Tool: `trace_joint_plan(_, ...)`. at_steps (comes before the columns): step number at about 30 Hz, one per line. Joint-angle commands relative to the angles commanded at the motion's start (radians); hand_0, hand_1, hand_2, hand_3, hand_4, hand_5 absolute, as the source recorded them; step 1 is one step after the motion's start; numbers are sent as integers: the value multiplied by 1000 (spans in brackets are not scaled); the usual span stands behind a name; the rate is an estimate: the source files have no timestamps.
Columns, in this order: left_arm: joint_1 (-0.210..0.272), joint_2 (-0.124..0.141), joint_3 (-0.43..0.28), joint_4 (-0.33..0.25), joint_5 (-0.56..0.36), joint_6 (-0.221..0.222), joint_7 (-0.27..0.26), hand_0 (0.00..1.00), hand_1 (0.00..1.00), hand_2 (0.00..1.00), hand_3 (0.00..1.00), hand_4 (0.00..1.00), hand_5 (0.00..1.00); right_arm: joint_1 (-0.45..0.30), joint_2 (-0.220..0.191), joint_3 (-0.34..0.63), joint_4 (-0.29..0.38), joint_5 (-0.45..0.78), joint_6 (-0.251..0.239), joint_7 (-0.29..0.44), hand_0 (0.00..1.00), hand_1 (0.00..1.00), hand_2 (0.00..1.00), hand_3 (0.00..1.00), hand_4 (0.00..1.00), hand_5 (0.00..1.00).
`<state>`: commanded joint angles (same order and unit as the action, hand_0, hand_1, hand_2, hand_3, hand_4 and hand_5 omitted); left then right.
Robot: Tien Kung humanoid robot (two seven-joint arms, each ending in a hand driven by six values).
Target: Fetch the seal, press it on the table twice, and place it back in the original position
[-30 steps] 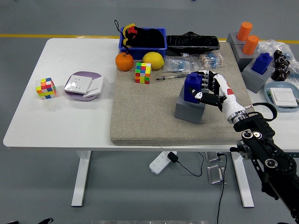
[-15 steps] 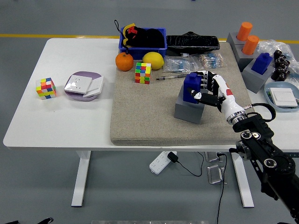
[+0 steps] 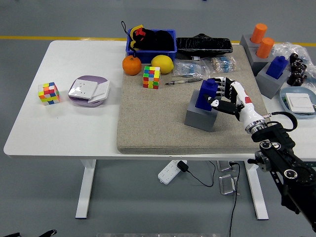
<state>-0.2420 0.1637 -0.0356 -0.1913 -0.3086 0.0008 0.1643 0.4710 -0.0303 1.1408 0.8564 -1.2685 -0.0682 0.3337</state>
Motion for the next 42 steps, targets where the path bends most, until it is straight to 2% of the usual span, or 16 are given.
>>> trace_joint_plan(10, 2, -3, 2, 1, -4, -1, -1, 813, 785, 763, 801, 683, 429, 15, -7, -5, -1, 9, 4, 9, 584, 454, 455, 479, 700, 2)
trace_joint_plan(29, 3, -6, 10, 2, -16, -2, -5, 813, 785, 763, 800, 683, 430, -2, -6, 0, -10, 3, 11, 16, 585, 455, 455, 478, 711, 2)
trace_joint_plan(40, 2, -7, 10, 2, -17, -2, -6, 813, 785, 763, 800, 683, 431, -5, -7, -5, -7, 5, 44, 29, 585, 455, 455, 478, 712, 2)
trace_joint_plan(41, 2, -7, 10, 2, -17, -2, -6, 813, 785, 763, 800, 683, 430, -5, -8, -6, -6, 3, 48, 30, 606, 489, 496, 525, 726, 2)
trace_joint_plan(42, 2, -7, 10, 2, -17, -2, -6, 813, 785, 763, 800, 683, 430, -5, -8, -7, -4, 1, 52, 30, 606, 489, 496, 525, 726, 2)
